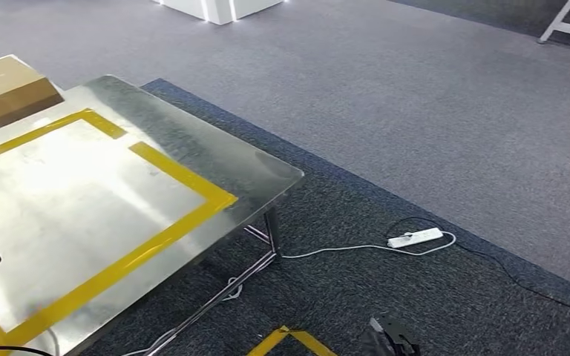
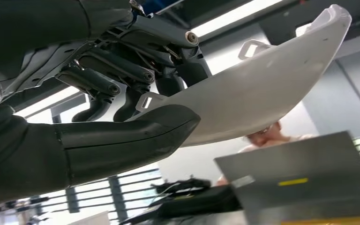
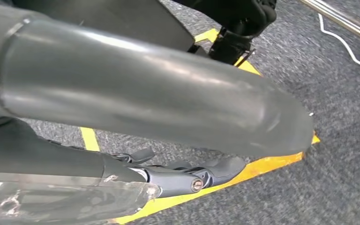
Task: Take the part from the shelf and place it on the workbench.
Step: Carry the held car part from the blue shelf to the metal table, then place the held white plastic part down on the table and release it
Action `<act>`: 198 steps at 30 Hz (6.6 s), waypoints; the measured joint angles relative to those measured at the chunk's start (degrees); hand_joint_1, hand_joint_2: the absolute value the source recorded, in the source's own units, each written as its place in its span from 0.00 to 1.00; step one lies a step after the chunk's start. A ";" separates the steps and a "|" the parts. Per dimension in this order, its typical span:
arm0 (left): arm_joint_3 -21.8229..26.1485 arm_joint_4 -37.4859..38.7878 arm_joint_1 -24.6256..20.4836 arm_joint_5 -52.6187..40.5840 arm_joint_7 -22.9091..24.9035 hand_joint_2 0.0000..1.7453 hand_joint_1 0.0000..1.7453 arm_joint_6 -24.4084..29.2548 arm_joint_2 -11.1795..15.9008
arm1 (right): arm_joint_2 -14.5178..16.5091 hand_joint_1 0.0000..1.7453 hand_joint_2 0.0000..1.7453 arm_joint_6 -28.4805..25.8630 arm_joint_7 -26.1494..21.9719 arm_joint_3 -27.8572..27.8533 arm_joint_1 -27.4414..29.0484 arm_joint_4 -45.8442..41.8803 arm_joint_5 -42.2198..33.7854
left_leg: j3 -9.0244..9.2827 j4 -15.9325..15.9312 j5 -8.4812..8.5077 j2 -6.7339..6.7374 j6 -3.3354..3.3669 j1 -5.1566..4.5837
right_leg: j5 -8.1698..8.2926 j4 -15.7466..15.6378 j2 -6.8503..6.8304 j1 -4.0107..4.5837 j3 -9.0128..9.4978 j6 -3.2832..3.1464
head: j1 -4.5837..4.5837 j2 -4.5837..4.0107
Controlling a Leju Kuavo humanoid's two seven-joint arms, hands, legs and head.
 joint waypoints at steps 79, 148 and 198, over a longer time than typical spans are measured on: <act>-4.72 2.54 6.60 13.35 -16.38 1.00 0.91 -6.84 5.76 | -1.58 0.00 0.00 0.01 -3.70 -0.04 0.54 -2.05 -0.26 | 1.06 -0.65 0.85 -3.84 -1.12 2.18 | 0.59 1.40 8.31 -2.91 -1.88 1.68 | 0.58 0.00; -10.07 9.91 8.24 9.04 -11.16 0.00 0.00 -12.59 4.86 | -1.61 0.00 0.00 -0.28 -3.13 -0.04 -0.05 -2.15 -0.26 | 0.98 -1.53 0.48 -3.84 -2.56 1.95 | 1.02 -0.07 8.08 -2.60 -1.30 1.44 | 0.48 -0.01; -2.34 3.70 6.27 12.32 -13.45 0.00 0.00 -14.54 -0.38 | -1.03 0.00 0.00 -3.68 -2.97 -0.02 -1.42 -1.98 -0.26 | 1.17 -1.38 0.20 -9.18 -2.40 2.63 | 0.20 0.61 9.37 -2.76 -0.79 1.70 | 0.96 0.01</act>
